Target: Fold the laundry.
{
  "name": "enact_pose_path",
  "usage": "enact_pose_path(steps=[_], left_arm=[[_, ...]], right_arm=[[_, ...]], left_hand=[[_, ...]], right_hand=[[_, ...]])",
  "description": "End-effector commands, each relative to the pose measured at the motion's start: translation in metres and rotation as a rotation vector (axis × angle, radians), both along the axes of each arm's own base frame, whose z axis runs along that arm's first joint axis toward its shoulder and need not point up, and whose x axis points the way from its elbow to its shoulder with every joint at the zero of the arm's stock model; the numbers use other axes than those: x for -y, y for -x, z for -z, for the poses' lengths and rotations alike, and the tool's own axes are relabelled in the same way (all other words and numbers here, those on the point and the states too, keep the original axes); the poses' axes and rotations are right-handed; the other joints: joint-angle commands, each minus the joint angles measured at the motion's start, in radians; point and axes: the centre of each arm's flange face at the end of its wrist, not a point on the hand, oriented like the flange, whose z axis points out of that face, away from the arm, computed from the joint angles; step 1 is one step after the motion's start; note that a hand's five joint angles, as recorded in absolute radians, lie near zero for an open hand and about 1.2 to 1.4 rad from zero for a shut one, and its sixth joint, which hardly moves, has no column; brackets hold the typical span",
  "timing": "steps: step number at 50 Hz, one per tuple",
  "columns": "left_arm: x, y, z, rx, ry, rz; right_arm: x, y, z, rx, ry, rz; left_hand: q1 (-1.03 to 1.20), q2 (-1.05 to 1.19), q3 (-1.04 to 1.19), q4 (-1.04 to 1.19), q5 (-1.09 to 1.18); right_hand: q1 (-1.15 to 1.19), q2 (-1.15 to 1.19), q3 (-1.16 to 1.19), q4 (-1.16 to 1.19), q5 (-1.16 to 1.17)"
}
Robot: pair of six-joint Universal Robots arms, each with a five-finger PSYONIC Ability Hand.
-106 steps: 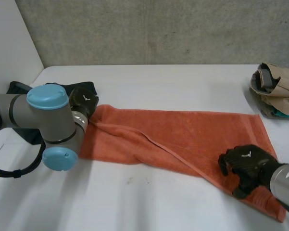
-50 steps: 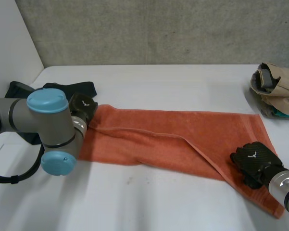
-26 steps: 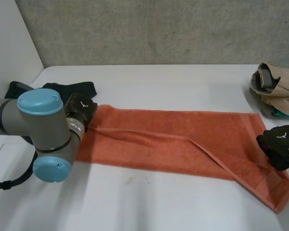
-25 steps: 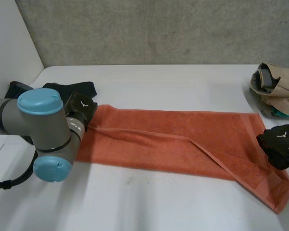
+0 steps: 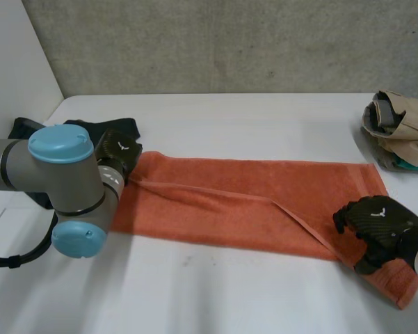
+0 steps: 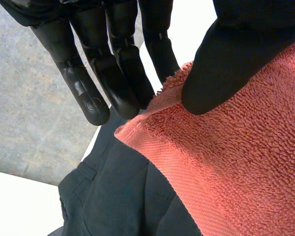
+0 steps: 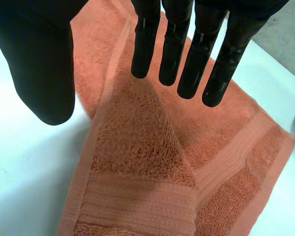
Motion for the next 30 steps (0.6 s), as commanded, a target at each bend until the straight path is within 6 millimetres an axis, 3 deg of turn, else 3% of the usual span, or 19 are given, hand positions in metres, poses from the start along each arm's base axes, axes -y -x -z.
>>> enact_pose_path(steps=[1,15,18,21,30], left_arm=[[-0.001,-0.001,0.002,-0.003,-0.007,-0.003],[0.001,-0.003,0.002,-0.003,-0.009,-0.007],[0.0,-0.003,0.002,-0.003,-0.009,-0.007],[-0.001,-0.002,0.004,0.0,-0.016,-0.006],[-0.013,-0.006,-0.002,0.009,-0.024,-0.008]], right_arm=[[0.009,0.005,0.025,-0.044,-0.008,0.006],[0.02,0.01,0.043,-0.081,0.046,0.019],[0.023,0.011,0.045,-0.082,0.064,0.021],[0.027,0.012,0.045,-0.085,0.089,0.023],[0.038,0.014,0.03,-0.091,0.148,0.032]], left_hand=[[0.255,0.199,0.204,0.197,0.253],[0.255,0.199,0.204,0.197,0.253],[0.255,0.199,0.204,0.197,0.253],[0.255,0.199,0.204,0.197,0.253],[0.255,0.199,0.204,0.197,0.253]], right_hand=[[0.096,0.005,0.018,0.022,0.021],[0.148,0.057,0.07,0.075,0.073],[0.33,0.239,0.252,0.256,0.255],[0.808,0.717,0.73,0.734,0.733],[0.846,0.755,0.768,0.773,0.771]])
